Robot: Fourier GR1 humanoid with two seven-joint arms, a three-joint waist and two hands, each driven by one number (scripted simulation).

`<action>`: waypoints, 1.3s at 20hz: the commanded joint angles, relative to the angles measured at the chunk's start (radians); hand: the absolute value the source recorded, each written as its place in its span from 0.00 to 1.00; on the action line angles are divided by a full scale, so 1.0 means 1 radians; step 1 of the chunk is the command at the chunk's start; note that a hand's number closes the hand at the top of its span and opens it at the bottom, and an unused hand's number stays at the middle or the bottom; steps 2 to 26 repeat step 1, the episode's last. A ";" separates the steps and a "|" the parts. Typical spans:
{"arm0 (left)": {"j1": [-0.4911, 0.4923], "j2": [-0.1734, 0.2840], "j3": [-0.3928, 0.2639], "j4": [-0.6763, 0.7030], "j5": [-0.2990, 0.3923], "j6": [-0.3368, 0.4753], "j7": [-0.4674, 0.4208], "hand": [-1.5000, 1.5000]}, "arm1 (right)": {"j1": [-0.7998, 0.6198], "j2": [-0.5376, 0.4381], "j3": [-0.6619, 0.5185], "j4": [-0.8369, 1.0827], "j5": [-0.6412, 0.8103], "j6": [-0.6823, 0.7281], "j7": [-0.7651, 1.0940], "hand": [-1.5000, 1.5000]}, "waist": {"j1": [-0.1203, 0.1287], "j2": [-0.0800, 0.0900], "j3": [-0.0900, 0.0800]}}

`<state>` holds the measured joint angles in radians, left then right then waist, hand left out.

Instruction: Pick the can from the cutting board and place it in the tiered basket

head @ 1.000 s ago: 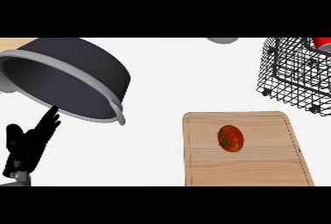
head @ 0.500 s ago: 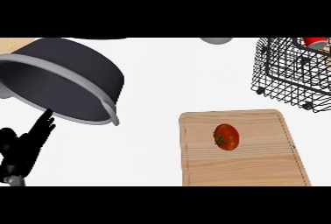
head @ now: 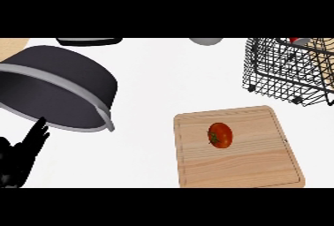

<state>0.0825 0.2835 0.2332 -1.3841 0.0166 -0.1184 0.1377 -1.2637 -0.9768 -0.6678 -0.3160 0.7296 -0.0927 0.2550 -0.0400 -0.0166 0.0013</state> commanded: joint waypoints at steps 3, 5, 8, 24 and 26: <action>0.028 -0.028 -0.020 -0.025 -0.030 0.033 0.001 0.50 | 0.108 -0.017 -0.083 -0.049 -0.117 0.106 -0.075 0.00 | -0.013 -0.006 -0.001; 0.028 -0.028 -0.020 -0.025 -0.030 0.033 0.001 0.50 | 0.108 -0.017 -0.083 -0.049 -0.117 0.106 -0.075 0.00 | -0.013 -0.006 -0.001; 0.028 -0.028 -0.020 -0.025 -0.030 0.033 0.001 0.50 | 0.108 -0.017 -0.083 -0.049 -0.117 0.106 -0.075 0.00 | -0.013 -0.006 -0.001; 0.028 -0.028 -0.020 -0.025 -0.030 0.033 0.001 0.50 | 0.108 -0.017 -0.083 -0.049 -0.117 0.106 -0.075 0.00 | -0.013 -0.006 -0.001; 0.028 -0.028 -0.020 -0.025 -0.030 0.033 0.001 0.50 | 0.108 -0.017 -0.083 -0.049 -0.117 0.106 -0.075 0.00 | -0.013 -0.006 -0.001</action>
